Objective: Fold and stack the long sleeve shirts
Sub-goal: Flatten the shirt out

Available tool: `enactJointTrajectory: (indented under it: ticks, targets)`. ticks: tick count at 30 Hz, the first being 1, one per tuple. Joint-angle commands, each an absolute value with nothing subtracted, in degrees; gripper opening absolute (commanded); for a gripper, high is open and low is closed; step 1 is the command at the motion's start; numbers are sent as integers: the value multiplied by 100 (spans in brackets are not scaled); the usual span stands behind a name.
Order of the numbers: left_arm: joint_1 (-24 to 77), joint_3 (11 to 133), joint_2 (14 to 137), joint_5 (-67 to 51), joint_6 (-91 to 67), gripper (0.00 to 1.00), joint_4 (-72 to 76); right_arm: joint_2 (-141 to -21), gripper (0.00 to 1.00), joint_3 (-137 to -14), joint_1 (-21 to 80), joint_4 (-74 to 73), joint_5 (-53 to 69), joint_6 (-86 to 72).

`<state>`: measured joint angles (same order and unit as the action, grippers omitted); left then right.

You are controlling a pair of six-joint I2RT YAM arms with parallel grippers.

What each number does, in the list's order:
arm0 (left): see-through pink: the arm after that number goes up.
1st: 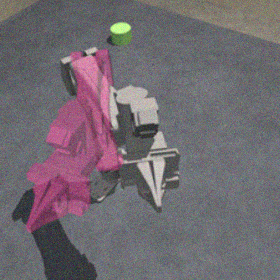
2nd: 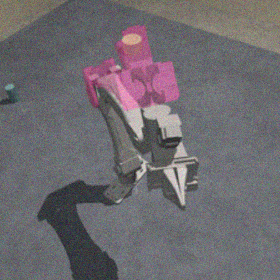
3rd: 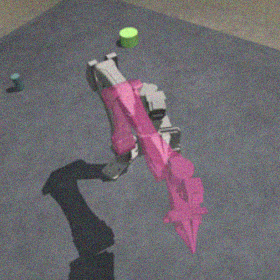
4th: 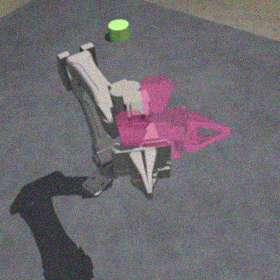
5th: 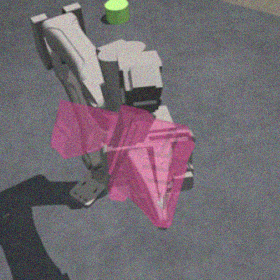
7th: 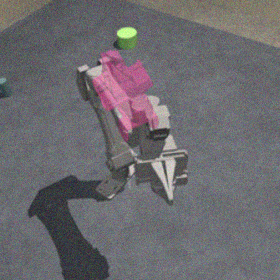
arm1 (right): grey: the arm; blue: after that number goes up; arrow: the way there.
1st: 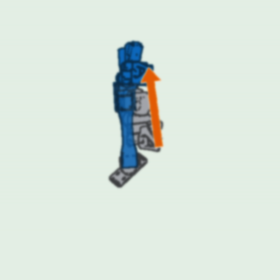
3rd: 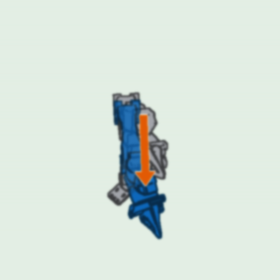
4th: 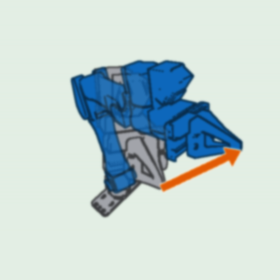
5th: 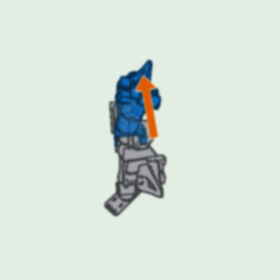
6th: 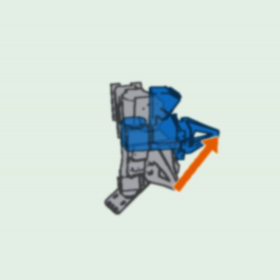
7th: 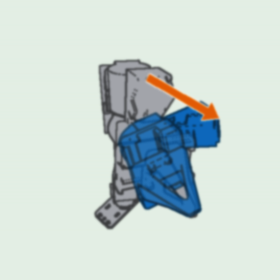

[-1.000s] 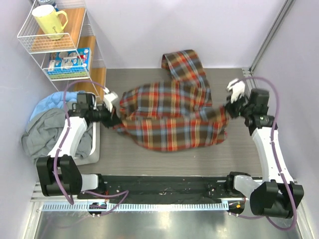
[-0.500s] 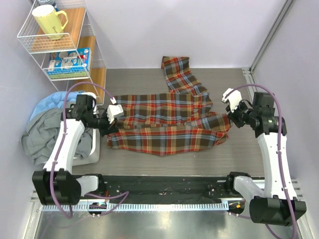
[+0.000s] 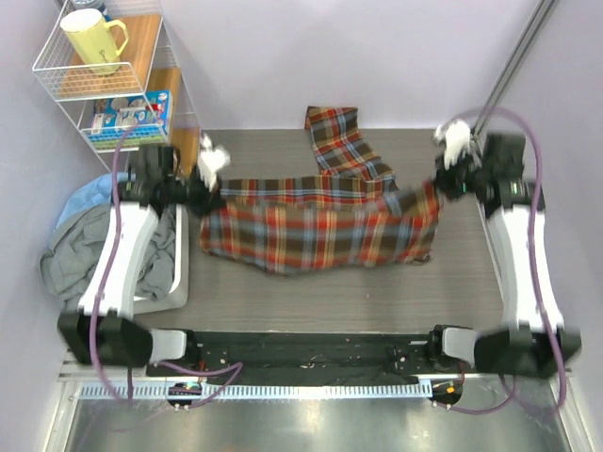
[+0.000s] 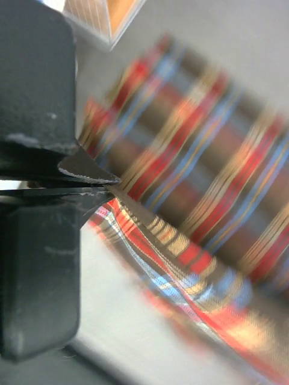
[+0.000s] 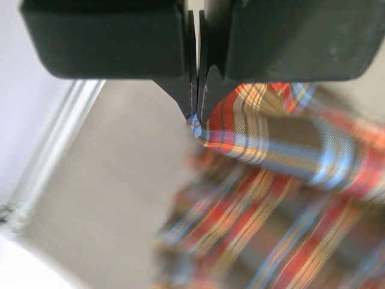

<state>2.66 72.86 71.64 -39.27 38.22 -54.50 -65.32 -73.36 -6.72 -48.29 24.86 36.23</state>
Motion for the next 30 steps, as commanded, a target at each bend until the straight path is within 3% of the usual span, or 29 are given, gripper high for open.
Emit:
enactJointTrajectory:
  ticks: [1,2,3,4,6,8,11,12,13,15,17,22,23,28,30]
  targets:
    - [290,10108,9091,-2789,1058,0,-2462,-9179,1,-10401,-694,-2312,1434,1699]
    - [264,10951,10036,-2508,759,0,-2531,-9628,1,-11189,-703,-2381,1250,1183]
    - [229,12770,10542,-2488,321,0,-2601,-10398,1,-11980,-721,-2451,1100,969]
    - [168,13554,10912,-2505,38,0,-2602,-10693,1,-13528,-808,-2574,1064,775]
    - [-148,14847,11478,-2540,-1135,0,-1806,-11081,1,-14856,-931,-2523,1054,72]
    - [-438,14732,11156,-2418,-1746,0,-352,-11005,1,-15819,-1247,-2260,1256,-568]
    - [-606,13653,10279,-2636,-1856,0,691,-9506,1,-14017,-1546,-1050,1730,-773]
    - [-624,13267,9996,-2976,-1767,0,842,-9040,1,-12391,-1556,-132,1853,-495]
    - [-659,12349,9776,-3240,-1445,0,957,-8174,1,-11653,-1556,260,1994,-336]
    - [-633,11440,9206,-4134,-1152,0,967,-7640,1,-10169,-1556,588,2379,199]
    - [-633,10095,8861,-4699,-740,0,810,-7218,1,-9478,-1556,466,2680,482]
    - [-554,7440,7729,-5668,1455,0,-972,-6812,1,-7649,-1556,-964,3496,2287]
    - [-554,6966,7621,-5747,2869,0,-1706,-6742,1,-7394,-1547,-1237,3785,2572]
    - [-414,5680,6910,-5345,6131,0,-4810,-6224,1,-5952,-1529,-3697,3973,5075]
    - [-404,5136,6742,-5019,6623,1,-5000,-5934,1,-5418,-1529,-4356,3720,6071]
